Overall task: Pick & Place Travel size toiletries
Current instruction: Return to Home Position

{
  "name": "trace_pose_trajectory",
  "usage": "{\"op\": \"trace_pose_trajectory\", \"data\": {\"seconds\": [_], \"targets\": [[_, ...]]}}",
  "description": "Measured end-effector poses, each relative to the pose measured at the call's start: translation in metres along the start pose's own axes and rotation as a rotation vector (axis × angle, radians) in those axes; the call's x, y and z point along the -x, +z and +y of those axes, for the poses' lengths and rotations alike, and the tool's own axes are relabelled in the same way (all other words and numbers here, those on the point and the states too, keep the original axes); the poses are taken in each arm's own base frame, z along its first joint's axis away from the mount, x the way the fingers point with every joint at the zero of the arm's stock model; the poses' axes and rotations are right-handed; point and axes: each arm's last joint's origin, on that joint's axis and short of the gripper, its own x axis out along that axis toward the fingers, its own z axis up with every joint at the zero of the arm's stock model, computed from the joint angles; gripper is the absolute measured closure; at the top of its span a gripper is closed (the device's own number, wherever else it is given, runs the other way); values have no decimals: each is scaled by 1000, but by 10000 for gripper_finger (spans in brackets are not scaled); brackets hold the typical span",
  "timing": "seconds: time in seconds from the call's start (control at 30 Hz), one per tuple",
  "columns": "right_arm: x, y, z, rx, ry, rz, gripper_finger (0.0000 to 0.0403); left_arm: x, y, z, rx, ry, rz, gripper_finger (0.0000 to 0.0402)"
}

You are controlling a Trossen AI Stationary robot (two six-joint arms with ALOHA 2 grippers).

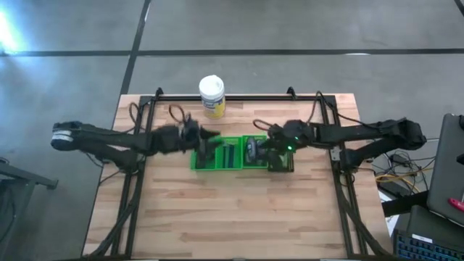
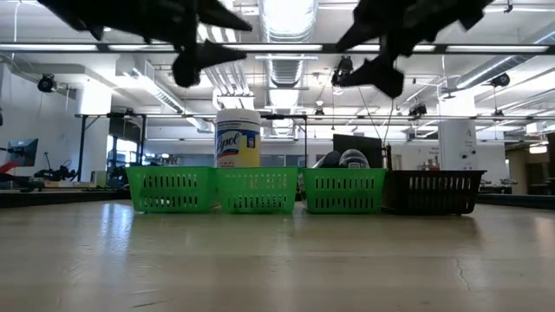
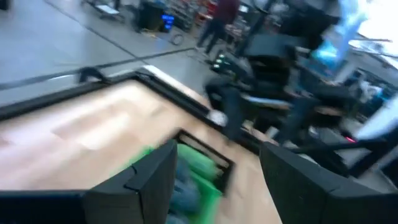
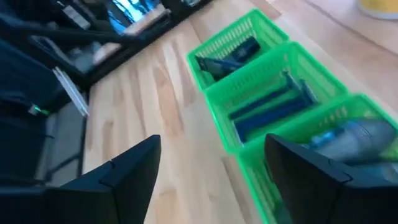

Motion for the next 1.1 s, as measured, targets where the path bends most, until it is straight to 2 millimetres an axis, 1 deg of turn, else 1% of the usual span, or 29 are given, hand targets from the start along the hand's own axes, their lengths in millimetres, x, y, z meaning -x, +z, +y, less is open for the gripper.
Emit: {"op": "trace_pose_trajectory", "data": {"seconds": [0.07,0.13,0.2,0.27,0.37,0.5,0.57,0.67,0.73,0.77,0.8,0.87,0.97,1.03,1.1], "targets": [[-7,9,-9,-13,49,-40,133,-7,10,24,-3,18,-10,168],[-9,20,-17,-15,51,-97,143,-12,25,49,-17,53,-21,168],[-8,35,-28,-5,13,-146,152,-13,44,73,-29,124,-69,168],[-5,49,-45,0,-57,-164,159,-9,68,96,-61,218,-145,168],[7,74,-73,38,-170,-197,167,6,106,128,-119,360,-258,168],[25,104,-115,76,-309,-235,172,38,148,166,-137,523,-362,168],[35,120,-134,90,-347,-268,170,56,162,182,-128,598,-399,168],[50,143,-157,121,-359,-308,165,78,175,197,-128,688,-453,168],[56,156,-168,133,-361,-322,161,86,180,201,-135,719,-472,168],[58,164,-170,157,-358,-335,160,87,182,201,-137,719,-473,168],[60,172,-169,190,-355,-348,158,87,184,200,-147,708,-470,168],[66,188,-162,247,-351,-381,155,83,187,191,-188,637,-446,170],[66,205,-142,326,-327,-418,148,74,188,165,-282,546,-387,170],[64,210,-132,355,-320,-422,143,73,187,142,-395,564,-348,171],[60,214,-120,382,-346,-440,137,76,186,115,-533,605,-336,171]]}}
